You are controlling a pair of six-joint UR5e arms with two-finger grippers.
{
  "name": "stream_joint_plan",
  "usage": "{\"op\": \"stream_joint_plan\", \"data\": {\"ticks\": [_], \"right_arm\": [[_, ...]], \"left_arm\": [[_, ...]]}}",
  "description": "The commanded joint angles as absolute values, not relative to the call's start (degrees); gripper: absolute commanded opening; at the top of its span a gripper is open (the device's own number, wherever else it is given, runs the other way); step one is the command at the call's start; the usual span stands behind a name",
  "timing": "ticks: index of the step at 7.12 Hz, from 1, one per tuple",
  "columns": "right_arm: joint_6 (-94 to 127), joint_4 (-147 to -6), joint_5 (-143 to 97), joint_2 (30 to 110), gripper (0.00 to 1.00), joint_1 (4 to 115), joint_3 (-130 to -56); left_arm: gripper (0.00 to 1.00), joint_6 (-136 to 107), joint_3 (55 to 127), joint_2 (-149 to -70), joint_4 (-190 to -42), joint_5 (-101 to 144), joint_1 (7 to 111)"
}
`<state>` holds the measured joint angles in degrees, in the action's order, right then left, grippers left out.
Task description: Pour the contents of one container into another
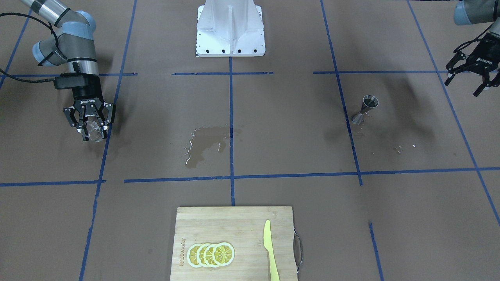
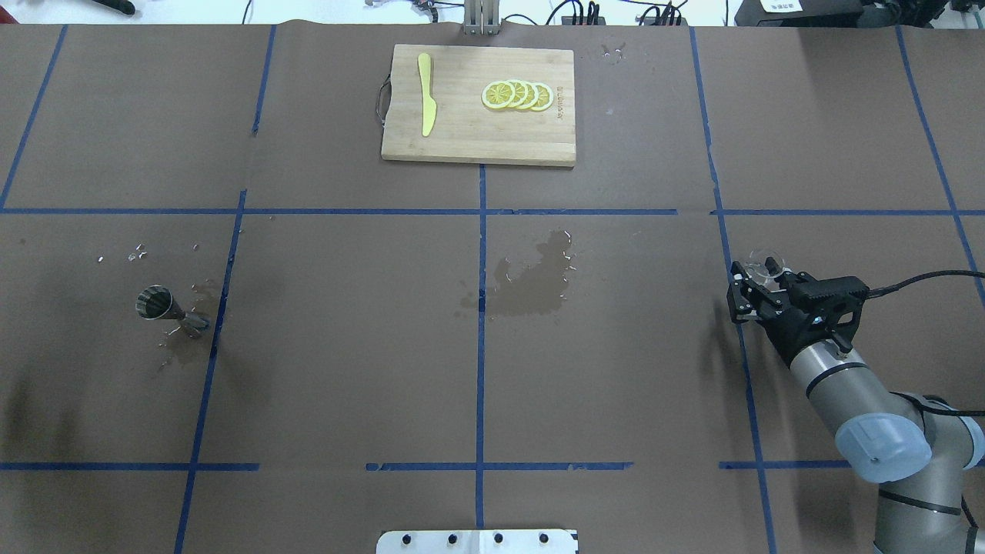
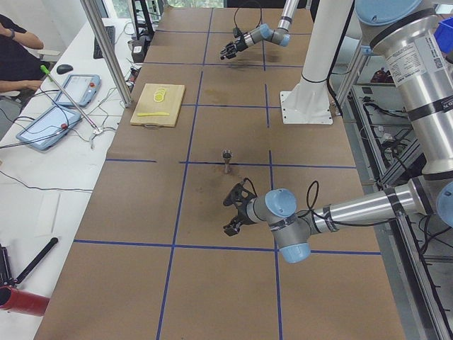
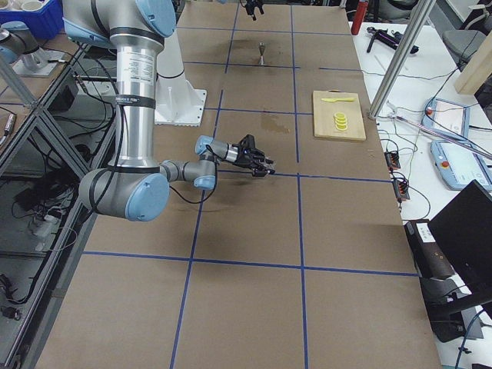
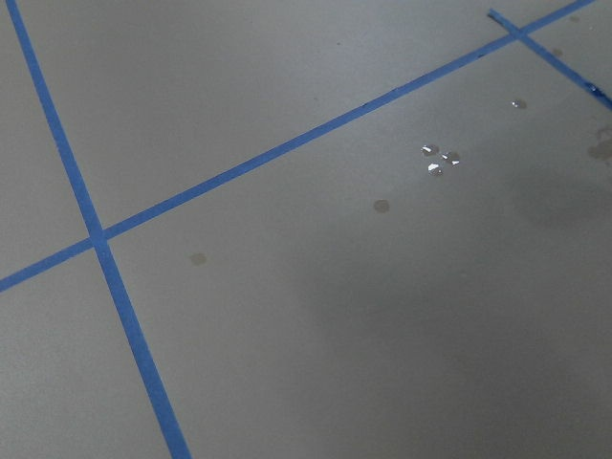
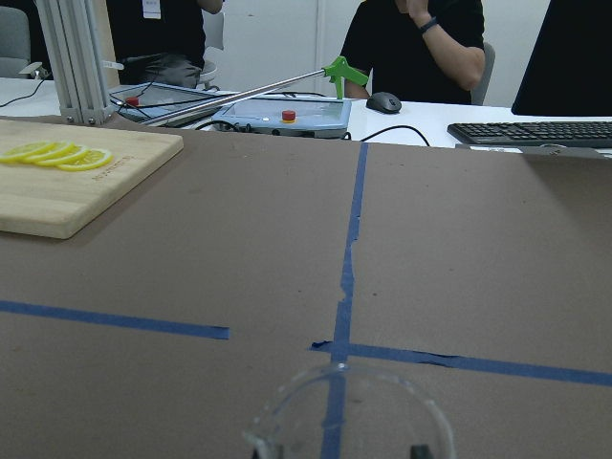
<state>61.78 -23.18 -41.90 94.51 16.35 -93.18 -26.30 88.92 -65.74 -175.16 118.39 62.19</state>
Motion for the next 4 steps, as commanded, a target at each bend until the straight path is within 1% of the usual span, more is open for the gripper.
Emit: {"op": "stream_joint_plan", "data": {"ticks": [1, 4], "right_arm": [[61.87, -23.03, -36.23, 94.57, 0.0, 12.68, -92.64], [61.96, -23.03, -35.07, 94.57, 0.0, 11.25, -91.41]], "left_arm": [[1.0, -26.28, 88.51, -66.27, -174.9, 119.0, 62.67], [1.0, -26.54, 88.42, -66.71, -174.9, 118.56, 62.67]]}}
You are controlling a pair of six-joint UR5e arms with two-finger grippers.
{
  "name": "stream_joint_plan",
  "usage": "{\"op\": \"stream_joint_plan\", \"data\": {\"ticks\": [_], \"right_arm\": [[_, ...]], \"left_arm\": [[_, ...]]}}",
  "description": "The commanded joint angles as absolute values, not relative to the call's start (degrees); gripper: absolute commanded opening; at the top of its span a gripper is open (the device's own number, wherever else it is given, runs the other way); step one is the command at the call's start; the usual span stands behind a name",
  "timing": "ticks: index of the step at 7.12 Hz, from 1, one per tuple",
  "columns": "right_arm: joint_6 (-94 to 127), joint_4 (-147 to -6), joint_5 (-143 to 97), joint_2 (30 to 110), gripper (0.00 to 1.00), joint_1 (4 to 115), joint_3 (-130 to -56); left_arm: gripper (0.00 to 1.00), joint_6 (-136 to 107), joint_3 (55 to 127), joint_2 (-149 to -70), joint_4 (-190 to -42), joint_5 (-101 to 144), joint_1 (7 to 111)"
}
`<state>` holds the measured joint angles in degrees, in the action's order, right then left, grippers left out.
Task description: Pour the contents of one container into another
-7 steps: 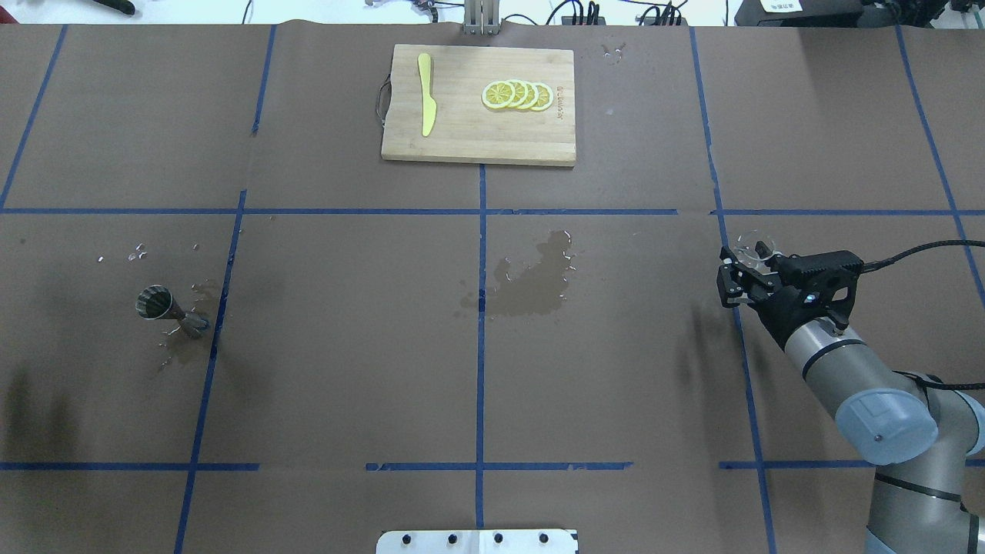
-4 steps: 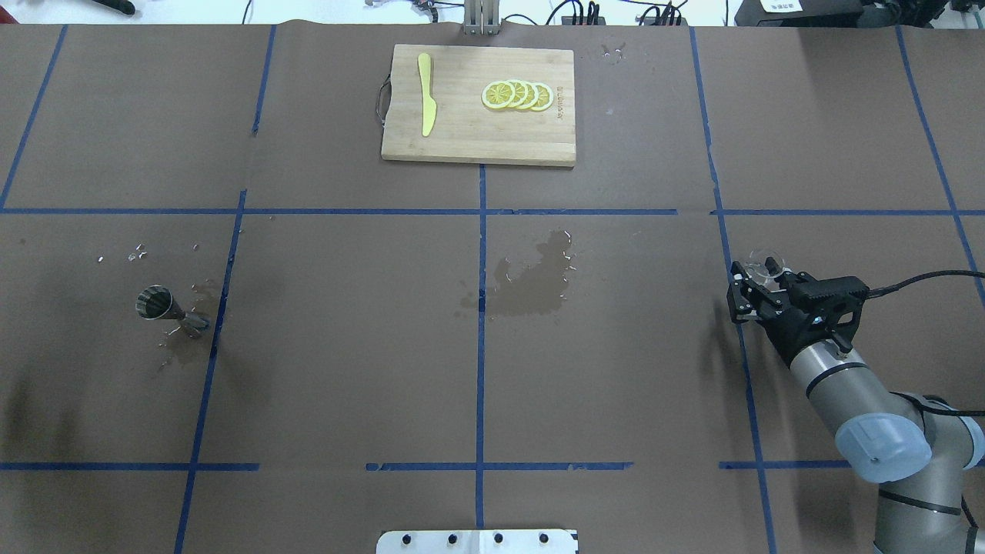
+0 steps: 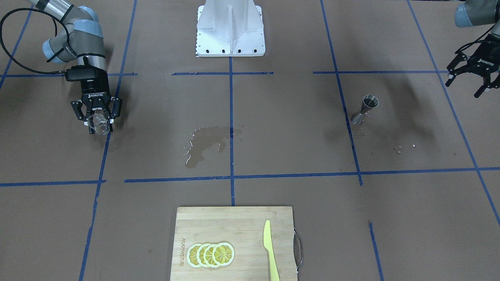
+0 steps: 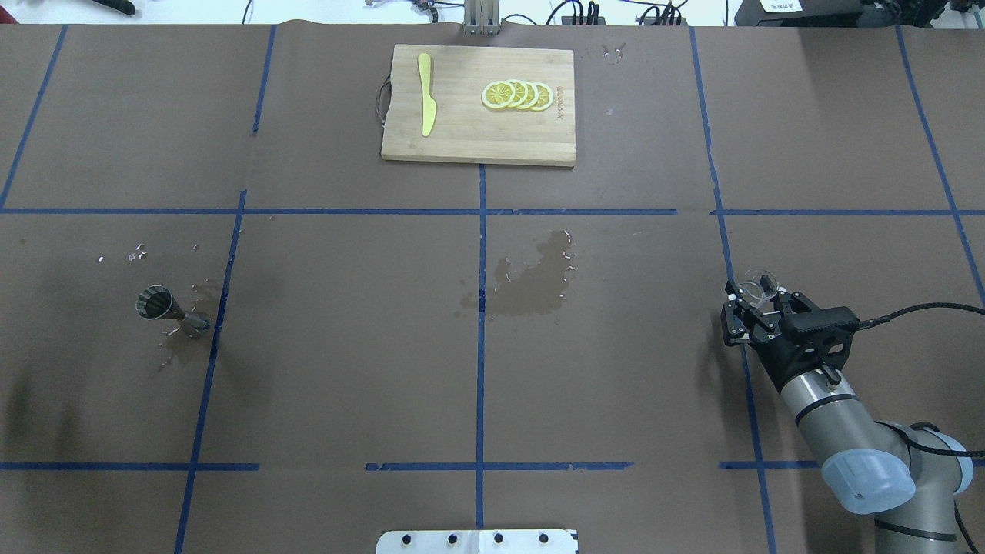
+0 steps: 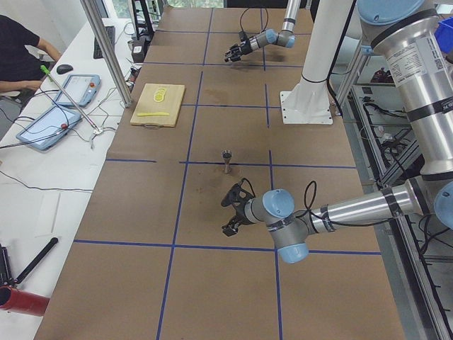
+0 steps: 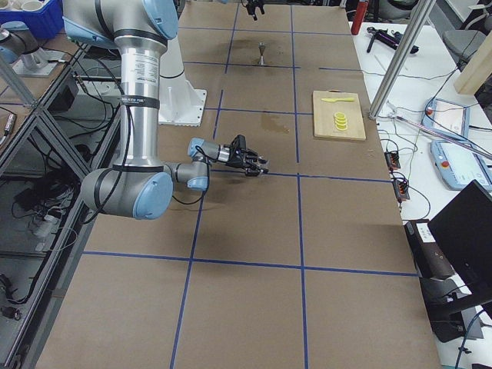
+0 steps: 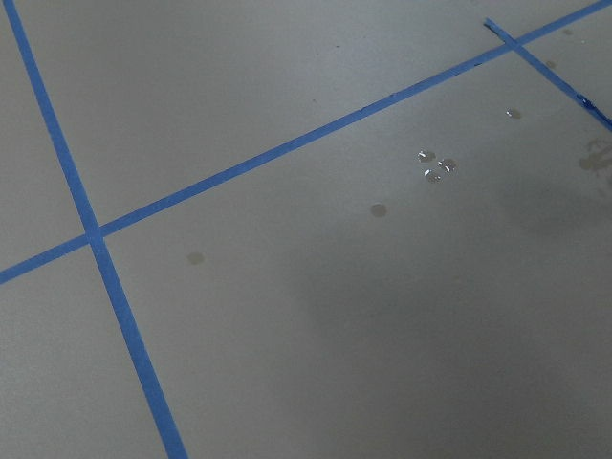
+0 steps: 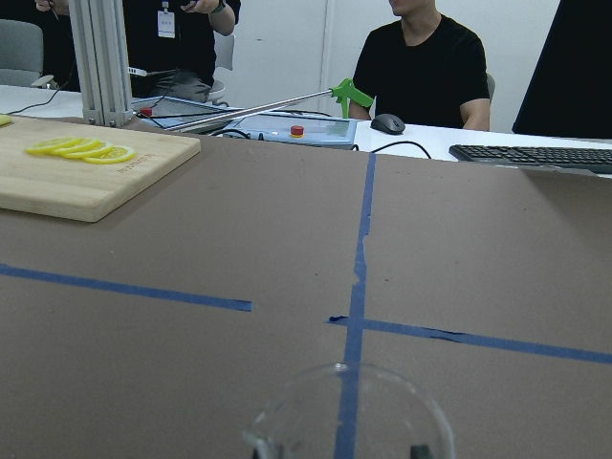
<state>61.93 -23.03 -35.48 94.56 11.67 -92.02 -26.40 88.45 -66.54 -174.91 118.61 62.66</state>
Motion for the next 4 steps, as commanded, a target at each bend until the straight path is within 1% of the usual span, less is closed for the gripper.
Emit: {"op": "stream_joint_plan", "data": {"ticks": [1, 4], "right_arm": [[61.96, -23.03, -35.07, 94.74, 0.0, 11.25, -91.15], [65.48, -22.94, -35.07, 95.62, 0.0, 11.08, -89.74]], "left_arm": [[1.0, -26.63, 88.42, -66.8, -174.99, 118.48, 62.58], [1.0, -26.81, 88.42, -67.24, -174.99, 117.69, 62.58]]}}
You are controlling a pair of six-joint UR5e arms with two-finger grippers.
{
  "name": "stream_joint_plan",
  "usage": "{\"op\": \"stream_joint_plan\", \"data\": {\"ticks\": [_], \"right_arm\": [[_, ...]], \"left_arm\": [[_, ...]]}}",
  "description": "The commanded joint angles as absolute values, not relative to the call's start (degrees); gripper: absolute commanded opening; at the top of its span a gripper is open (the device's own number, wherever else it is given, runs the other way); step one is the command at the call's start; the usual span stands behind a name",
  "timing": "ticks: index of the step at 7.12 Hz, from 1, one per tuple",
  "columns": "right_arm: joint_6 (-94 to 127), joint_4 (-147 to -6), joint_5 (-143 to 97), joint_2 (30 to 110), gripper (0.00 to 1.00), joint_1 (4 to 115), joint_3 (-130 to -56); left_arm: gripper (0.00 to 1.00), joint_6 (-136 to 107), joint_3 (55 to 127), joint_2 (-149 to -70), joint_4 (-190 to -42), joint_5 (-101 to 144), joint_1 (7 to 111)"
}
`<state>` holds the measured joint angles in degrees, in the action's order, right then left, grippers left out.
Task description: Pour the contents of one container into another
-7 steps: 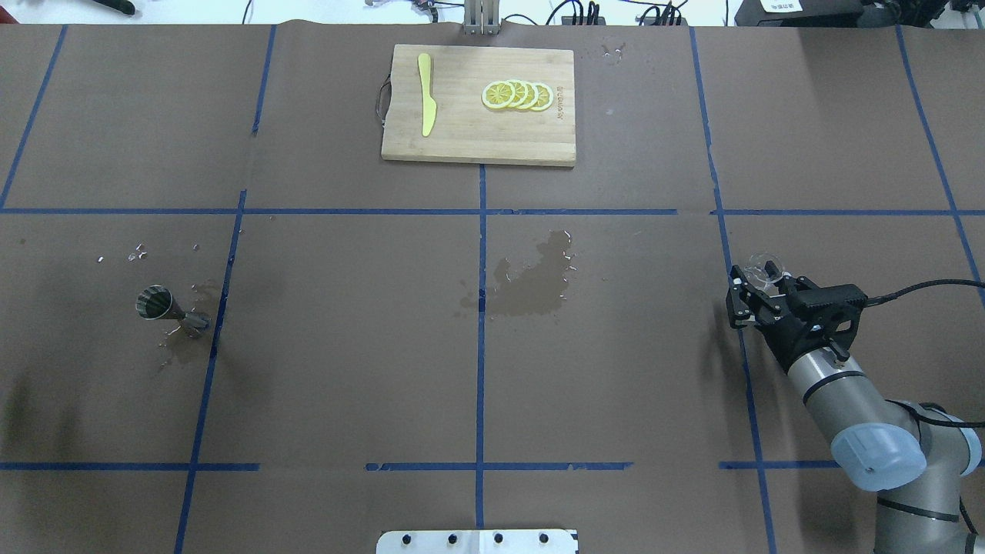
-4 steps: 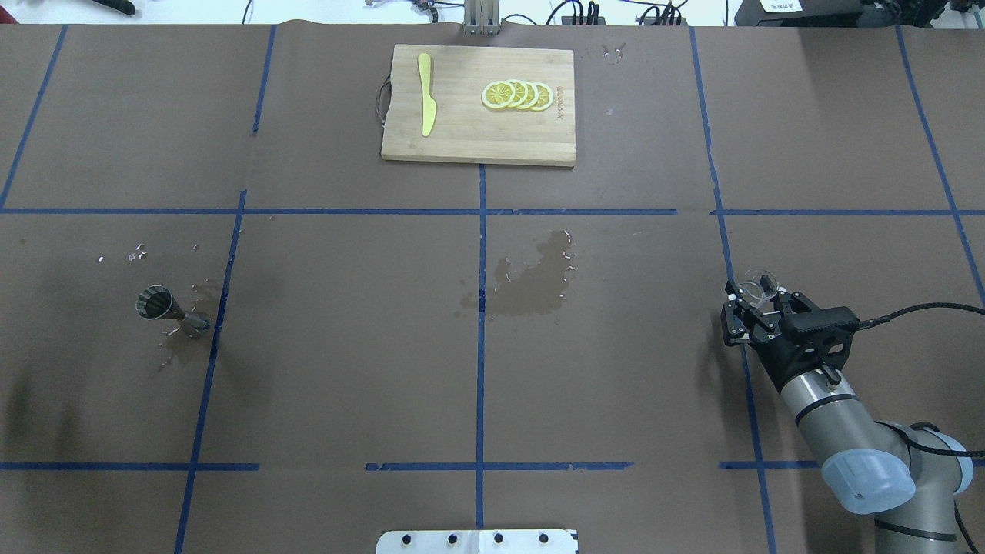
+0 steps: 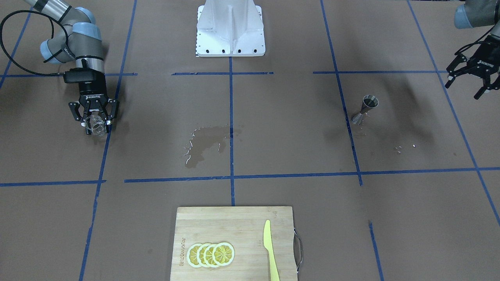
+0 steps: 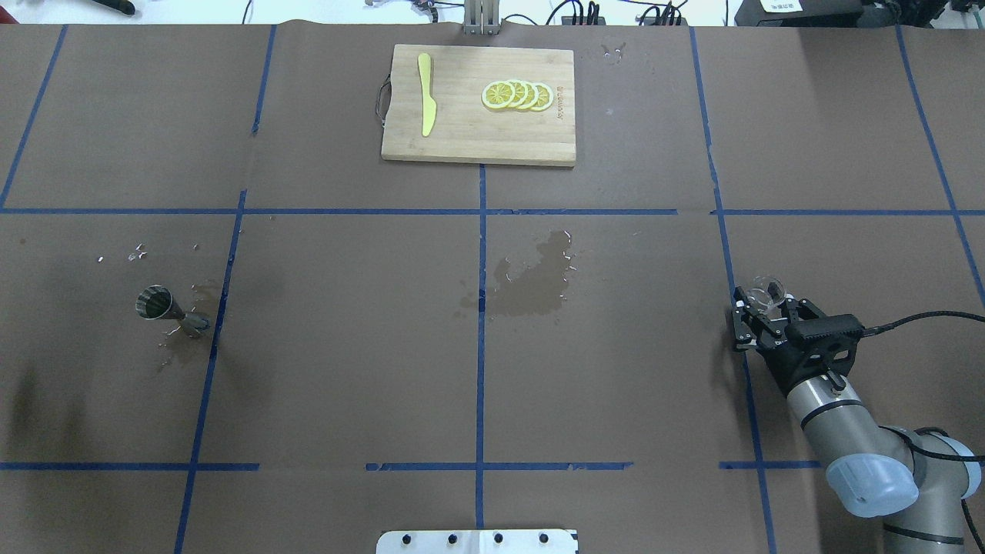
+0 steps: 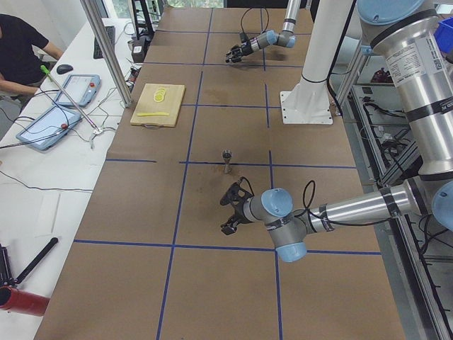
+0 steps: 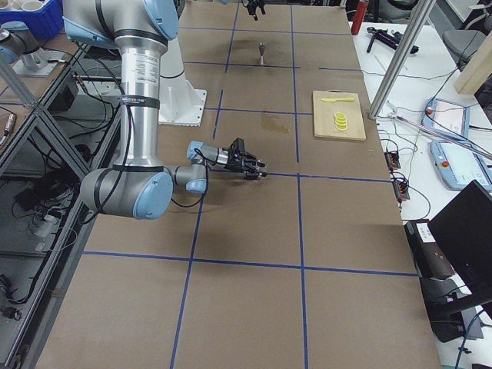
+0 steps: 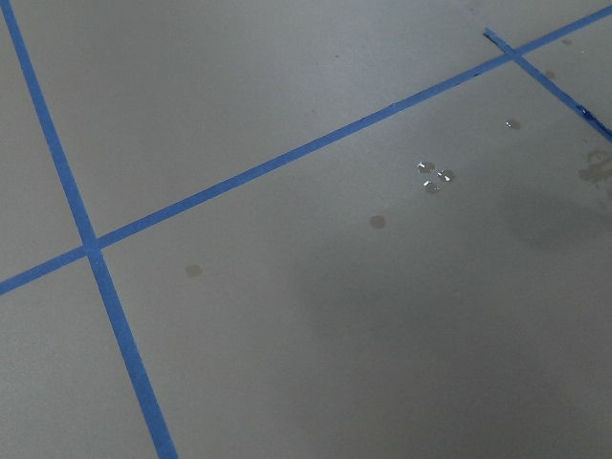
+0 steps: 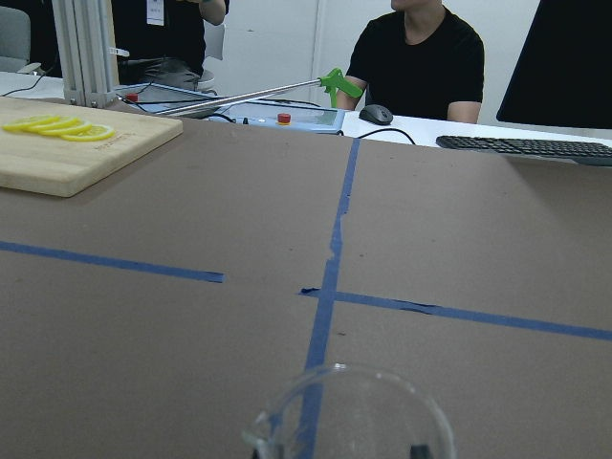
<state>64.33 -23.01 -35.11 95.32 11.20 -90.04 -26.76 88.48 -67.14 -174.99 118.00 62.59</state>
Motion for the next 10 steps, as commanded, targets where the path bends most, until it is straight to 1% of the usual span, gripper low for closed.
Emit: {"op": "stream_joint_plan", "data": {"ticks": [1, 2, 5, 7, 8, 9, 10], "right_arm": [[65.74, -22.77, -34.98, 95.89, 0.01, 10.9, -89.74], [66.44, -22.33, -34.98, 96.24, 0.04, 10.29, -89.65], [66.8, -20.92, -33.67, 97.12, 0.05, 8.53, -89.65], [66.8, -20.92, -32.7, 97.12, 0.15, 7.48, -89.74], [66.8, -20.92, -32.61, 97.12, 0.22, 7.21, -89.65], [66.8, -20.92, -32.61, 97.12, 0.32, 7.12, -89.74], [66.8, -20.83, -32.61, 97.12, 0.39, 7.12, -89.74]], "left_arm": [[1.0, -26.89, 88.5, -67.24, -174.99, 117.69, 62.58], [1.0, -26.89, 88.51, -67.24, -174.99, 117.69, 62.49], [1.0, -26.89, 88.33, -67.5, -174.99, 117.6, 62.58], [1.0, -26.89, 88.24, -67.5, -174.99, 117.34, 62.58], [1.0, -26.89, 88.24, -67.5, -174.99, 116.29, 62.58], [1.0, -26.89, 88.24, -67.5, -174.99, 116.11, 62.58], [1.0, -26.89, 88.24, -67.5, -174.99, 116.1, 62.58]]}}
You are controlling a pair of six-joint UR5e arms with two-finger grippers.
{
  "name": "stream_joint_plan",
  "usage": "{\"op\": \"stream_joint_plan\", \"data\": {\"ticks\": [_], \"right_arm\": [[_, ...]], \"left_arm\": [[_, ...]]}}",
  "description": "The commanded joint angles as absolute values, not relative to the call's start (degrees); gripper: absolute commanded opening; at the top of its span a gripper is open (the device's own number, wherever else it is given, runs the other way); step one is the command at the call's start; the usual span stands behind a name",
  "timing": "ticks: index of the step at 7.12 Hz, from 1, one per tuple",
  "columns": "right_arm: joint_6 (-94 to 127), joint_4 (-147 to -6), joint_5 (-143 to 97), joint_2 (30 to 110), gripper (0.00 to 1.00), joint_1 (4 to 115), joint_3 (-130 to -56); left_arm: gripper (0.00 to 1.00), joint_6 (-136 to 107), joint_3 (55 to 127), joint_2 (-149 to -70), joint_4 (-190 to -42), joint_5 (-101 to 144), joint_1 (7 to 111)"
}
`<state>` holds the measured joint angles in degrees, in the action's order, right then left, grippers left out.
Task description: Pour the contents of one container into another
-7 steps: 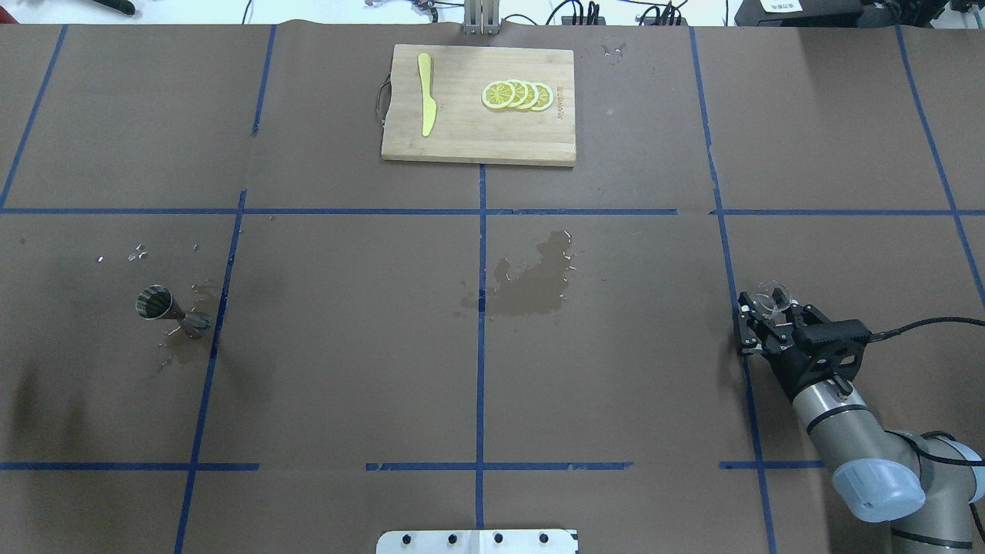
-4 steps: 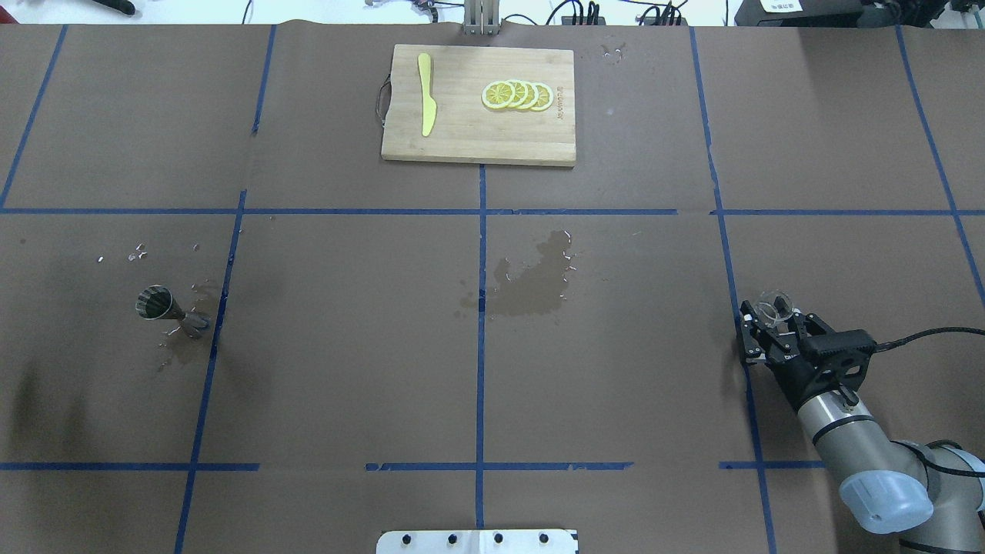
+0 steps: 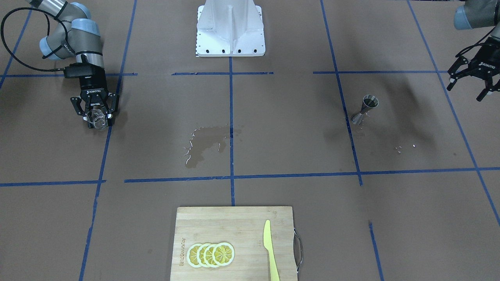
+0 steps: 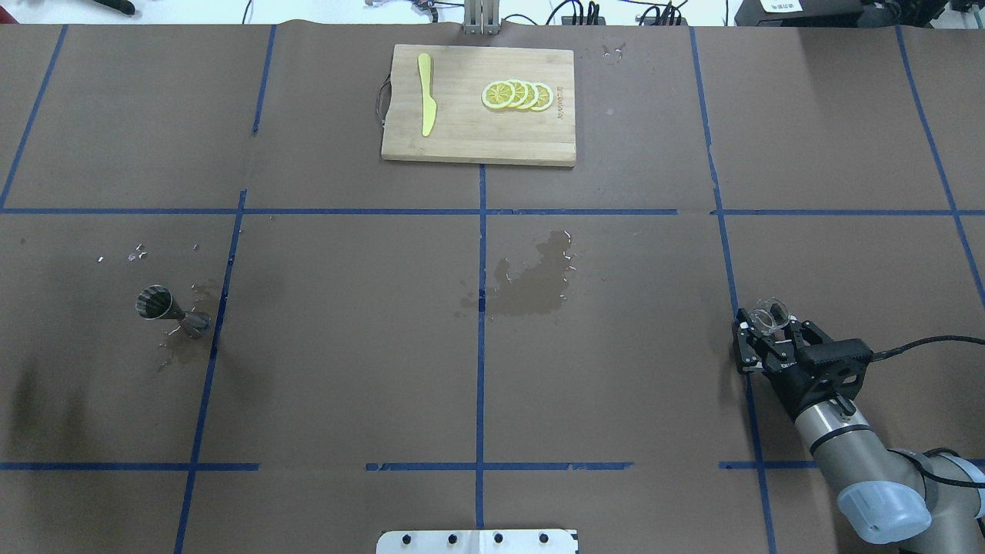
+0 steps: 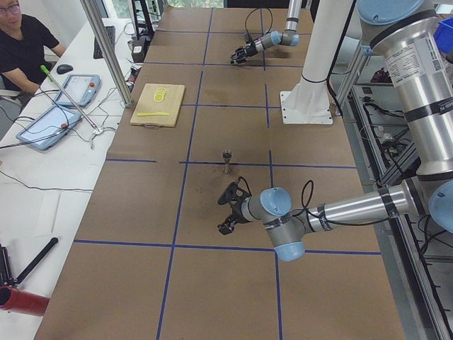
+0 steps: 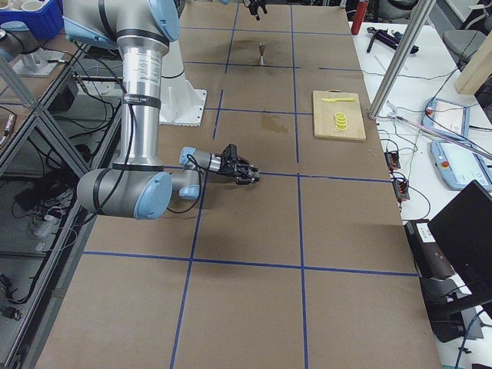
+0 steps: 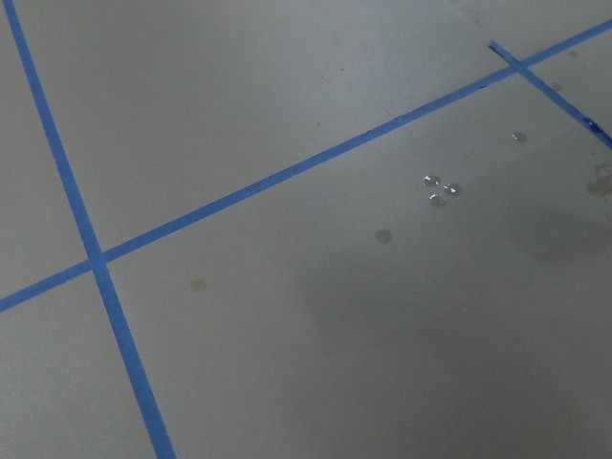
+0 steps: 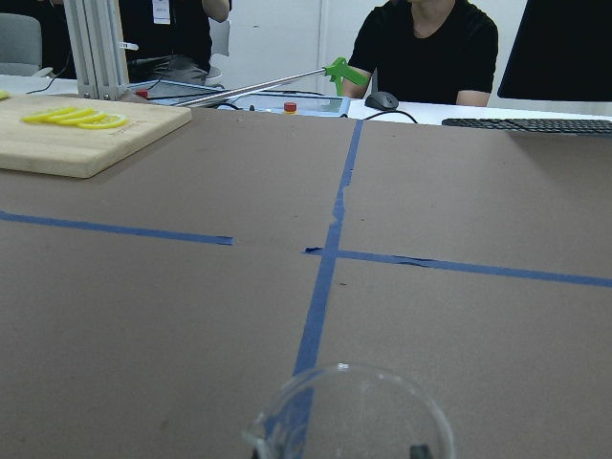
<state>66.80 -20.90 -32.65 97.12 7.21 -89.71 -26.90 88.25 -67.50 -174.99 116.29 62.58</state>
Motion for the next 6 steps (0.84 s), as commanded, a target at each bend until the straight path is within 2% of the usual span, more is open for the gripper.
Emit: {"op": "stream_joint_plan", "data": {"ticks": [1, 5, 6], "right_arm": [[66.8, -20.92, -32.61, 97.12, 0.45, 7.12, -89.74], [66.8, -20.48, -32.7, 97.12, 0.79, 7.12, -89.91], [66.8, -20.48, -32.78, 97.12, 0.79, 7.12, -89.91]], "left_arm": [[1.0, -26.89, 88.24, -67.5, -174.99, 116.1, 62.58], [1.0, -26.98, 88.33, -67.5, -174.99, 116.1, 62.58], [1.0, -26.98, 88.33, -67.5, -174.99, 116.1, 62.58]]}}
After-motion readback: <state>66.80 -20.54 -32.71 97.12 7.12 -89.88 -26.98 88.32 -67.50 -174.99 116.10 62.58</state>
